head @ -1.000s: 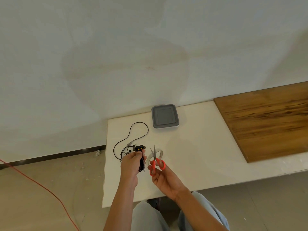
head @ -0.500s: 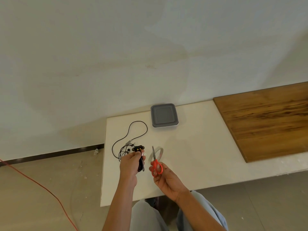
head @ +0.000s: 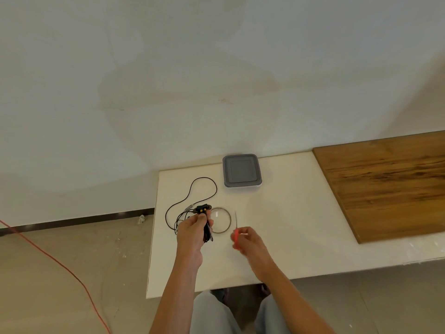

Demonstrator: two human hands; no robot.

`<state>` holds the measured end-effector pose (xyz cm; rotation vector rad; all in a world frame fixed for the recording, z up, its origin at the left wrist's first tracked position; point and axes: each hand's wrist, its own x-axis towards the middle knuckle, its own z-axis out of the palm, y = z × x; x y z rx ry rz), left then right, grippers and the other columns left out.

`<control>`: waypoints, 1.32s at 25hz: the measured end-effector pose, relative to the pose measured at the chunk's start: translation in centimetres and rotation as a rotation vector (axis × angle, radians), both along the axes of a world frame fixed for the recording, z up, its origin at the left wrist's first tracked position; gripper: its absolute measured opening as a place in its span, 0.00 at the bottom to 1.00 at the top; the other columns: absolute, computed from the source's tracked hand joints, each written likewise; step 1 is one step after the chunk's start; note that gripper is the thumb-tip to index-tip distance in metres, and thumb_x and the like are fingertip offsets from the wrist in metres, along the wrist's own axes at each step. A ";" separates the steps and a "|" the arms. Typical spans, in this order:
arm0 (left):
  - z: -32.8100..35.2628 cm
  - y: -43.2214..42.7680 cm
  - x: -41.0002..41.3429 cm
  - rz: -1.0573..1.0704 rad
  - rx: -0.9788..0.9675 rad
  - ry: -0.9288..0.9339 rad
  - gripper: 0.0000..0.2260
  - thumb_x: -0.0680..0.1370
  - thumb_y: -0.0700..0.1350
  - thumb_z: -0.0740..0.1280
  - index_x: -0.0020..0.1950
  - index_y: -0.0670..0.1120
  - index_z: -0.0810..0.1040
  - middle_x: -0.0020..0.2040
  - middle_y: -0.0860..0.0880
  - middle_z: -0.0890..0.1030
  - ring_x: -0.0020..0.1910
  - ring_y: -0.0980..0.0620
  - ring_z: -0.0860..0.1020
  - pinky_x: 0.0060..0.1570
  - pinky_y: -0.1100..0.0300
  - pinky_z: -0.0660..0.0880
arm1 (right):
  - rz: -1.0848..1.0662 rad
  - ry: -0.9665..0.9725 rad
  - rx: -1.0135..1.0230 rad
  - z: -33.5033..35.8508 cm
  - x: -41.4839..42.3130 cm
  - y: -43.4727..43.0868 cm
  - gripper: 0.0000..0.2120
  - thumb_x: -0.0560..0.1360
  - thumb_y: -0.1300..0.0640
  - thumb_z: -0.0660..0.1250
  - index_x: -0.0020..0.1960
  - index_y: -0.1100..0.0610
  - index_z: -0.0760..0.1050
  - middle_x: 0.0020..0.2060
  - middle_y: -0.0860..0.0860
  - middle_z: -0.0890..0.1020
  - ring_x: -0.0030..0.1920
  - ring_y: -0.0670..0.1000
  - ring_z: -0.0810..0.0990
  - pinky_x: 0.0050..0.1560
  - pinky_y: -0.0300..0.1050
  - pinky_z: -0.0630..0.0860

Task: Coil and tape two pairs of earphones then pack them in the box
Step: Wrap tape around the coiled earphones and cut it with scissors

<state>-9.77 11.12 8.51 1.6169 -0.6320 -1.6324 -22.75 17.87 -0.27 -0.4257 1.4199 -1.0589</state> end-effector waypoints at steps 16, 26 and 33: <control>3.7 1.0 0.0 -0.026 0.003 0.238 0.09 0.81 0.37 0.60 0.47 0.40 0.80 0.42 0.46 0.83 0.47 0.47 0.81 0.47 0.58 0.76 | 0.290 1.158 0.162 4.7 -1.1 -0.7 0.08 0.78 0.56 0.63 0.55 0.53 0.79 0.40 0.46 0.79 0.41 0.45 0.80 0.40 0.37 0.75; 8.3 4.4 -0.9 -0.072 -0.144 0.202 0.10 0.81 0.40 0.60 0.50 0.45 0.81 0.48 0.43 0.85 0.52 0.45 0.82 0.54 0.52 0.77 | -0.169 0.861 -0.502 15.6 4.0 0.9 0.11 0.72 0.54 0.71 0.54 0.52 0.82 0.45 0.44 0.84 0.42 0.41 0.81 0.46 0.31 0.78; 9.8 5.6 -0.1 -0.071 -0.114 0.317 0.10 0.81 0.39 0.60 0.54 0.42 0.81 0.51 0.42 0.84 0.54 0.45 0.81 0.55 0.53 0.77 | -0.130 0.683 -0.413 18.8 4.1 2.3 0.04 0.73 0.56 0.71 0.44 0.47 0.81 0.34 0.39 0.83 0.40 0.36 0.81 0.38 0.26 0.74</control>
